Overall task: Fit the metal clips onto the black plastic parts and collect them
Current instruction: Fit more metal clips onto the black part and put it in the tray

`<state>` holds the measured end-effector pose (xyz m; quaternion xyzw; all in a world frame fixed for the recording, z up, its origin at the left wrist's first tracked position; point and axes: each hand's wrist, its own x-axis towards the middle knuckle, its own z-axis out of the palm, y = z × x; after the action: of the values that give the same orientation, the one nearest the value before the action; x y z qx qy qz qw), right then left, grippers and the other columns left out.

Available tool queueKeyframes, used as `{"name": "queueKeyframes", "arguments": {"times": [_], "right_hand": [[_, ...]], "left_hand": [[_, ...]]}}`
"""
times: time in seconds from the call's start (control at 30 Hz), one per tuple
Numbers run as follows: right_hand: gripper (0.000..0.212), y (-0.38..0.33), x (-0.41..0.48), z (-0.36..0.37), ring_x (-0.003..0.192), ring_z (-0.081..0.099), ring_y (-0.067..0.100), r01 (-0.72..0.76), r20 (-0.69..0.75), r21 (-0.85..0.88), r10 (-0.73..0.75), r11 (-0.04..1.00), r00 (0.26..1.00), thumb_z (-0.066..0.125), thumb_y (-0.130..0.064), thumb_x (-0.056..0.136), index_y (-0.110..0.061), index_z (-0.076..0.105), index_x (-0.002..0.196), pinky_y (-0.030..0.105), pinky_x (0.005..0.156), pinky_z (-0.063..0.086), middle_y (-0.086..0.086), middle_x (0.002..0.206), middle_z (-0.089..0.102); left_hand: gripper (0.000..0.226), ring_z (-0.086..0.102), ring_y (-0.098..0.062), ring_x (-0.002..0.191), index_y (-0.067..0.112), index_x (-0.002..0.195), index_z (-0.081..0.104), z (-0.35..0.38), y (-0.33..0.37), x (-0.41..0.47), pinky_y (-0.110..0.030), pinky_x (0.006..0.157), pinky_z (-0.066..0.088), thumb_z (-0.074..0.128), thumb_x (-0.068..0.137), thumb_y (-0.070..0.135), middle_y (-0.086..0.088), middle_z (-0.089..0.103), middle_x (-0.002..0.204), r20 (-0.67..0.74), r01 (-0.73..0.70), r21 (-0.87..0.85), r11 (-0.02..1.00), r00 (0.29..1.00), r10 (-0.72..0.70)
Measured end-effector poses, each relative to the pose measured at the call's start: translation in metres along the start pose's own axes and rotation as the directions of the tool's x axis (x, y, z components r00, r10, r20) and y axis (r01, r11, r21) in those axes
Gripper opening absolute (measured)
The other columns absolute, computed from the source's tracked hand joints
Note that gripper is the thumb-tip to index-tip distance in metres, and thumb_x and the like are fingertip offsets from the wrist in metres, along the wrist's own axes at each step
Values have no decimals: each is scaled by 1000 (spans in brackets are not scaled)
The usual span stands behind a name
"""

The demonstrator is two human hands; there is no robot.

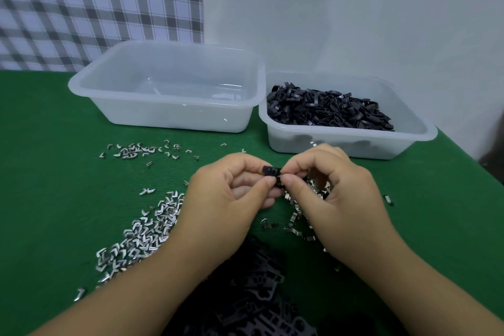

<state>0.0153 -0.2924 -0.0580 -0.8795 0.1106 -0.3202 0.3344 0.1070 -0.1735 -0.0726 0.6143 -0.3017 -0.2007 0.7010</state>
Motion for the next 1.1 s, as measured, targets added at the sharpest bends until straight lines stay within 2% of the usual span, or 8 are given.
{"name": "queueKeyframes", "arguments": {"times": [0.3, 0.47, 0.53, 0.6, 0.77, 0.83, 0.93, 1.1], "right_hand": [[16, -4, 3, -10, 79, 51, 5, -8, 48, -35, 10, 999, 999, 71, -12, 76, -27, 66, 78, 11, 71, 37, -13, 74, 58], [17, 5, 0, -25, 94, 46, 1, -35, 346, -228, 114, 973, 931, 69, -25, 79, -39, 69, 89, 21, 83, 35, -20, 86, 55], [17, 7, -4, -22, 94, 40, 1, 19, 430, -294, 115, 956, 895, 68, -28, 81, -38, 69, 95, 16, 82, 30, -21, 87, 51], [16, 8, -5, -19, 92, 36, 1, 66, 459, -336, 102, 940, 883, 66, -30, 83, -36, 68, 97, 10, 79, 26, -21, 88, 48], [5, 11, -7, -16, 91, 36, 5, 112, 459, -336, 59, 935, 886, 62, -27, 85, -30, 61, 81, 21, 82, 31, -17, 88, 47], [8, 13, -8, -15, 92, 40, 4, 92, 415, -283, 35, 955, 909, 60, -23, 86, -29, 58, 81, 21, 82, 33, -18, 89, 48], [12, 12, -9, -12, 84, 51, 1, 29, 166, -169, 0, 985, 986, 65, -15, 83, -27, 62, 82, 11, 73, 37, -20, 82, 58], [16, 13, -8, -2, 71, 58, 6, 27, -58, -90, -32, 996, 998, 72, -9, 77, -23, 66, 81, 18, 65, 44, -11, 71, 64]], "left_hand": [[26, 74, -16, 71, 20, 74, 69, 1, 0, -2, -20, 62, 57, 65, 82, -5, -6, 75, 72, -9, -29, 41, 999, 1000, 29], [19, 74, -16, 68, 13, 78, 65, -5, -4, 5, -19, 58, 57, 65, 83, -5, -6, 74, 69, -129, -6, 38, 999, 992, 11], [18, 74, -16, 67, 13, 79, 65, -5, -4, 5, -20, 58, 57, 65, 83, -5, -7, 73, 69, -128, -6, 46, 999, 992, 12], [19, 74, -16, 68, 14, 79, 66, -4, -5, 4, -22, 59, 58, 65, 82, -4, -6, 73, 69, -109, -15, 75, 997, 994, 23], [23, 74, -15, 68, 19, 80, 67, -5, -7, 4, -24, 61, 59, 65, 83, -3, -4, 73, 68, -126, -29, 111, 993, 991, 43], [26, 73, -12, 68, 26, 89, 67, -6, -8, 4, -25, 63, 59, 65, 84, 0, 0, 73, 68, -128, -35, 181, 983, 990, 58], [38, 71, -5, 66, 40, 101, 64, -7, -8, 2, -22, 63, 58, 65, 85, 5, 4, 71, 69, -67, -91, 322, 942, 991, 118], [25, 68, 3, 63, 33, 93, 69, -5, -5, -2, -18, 60, 56, 69, 82, 10, 11, 70, 71, 90, -215, 467, 858, 976, 196]]}}
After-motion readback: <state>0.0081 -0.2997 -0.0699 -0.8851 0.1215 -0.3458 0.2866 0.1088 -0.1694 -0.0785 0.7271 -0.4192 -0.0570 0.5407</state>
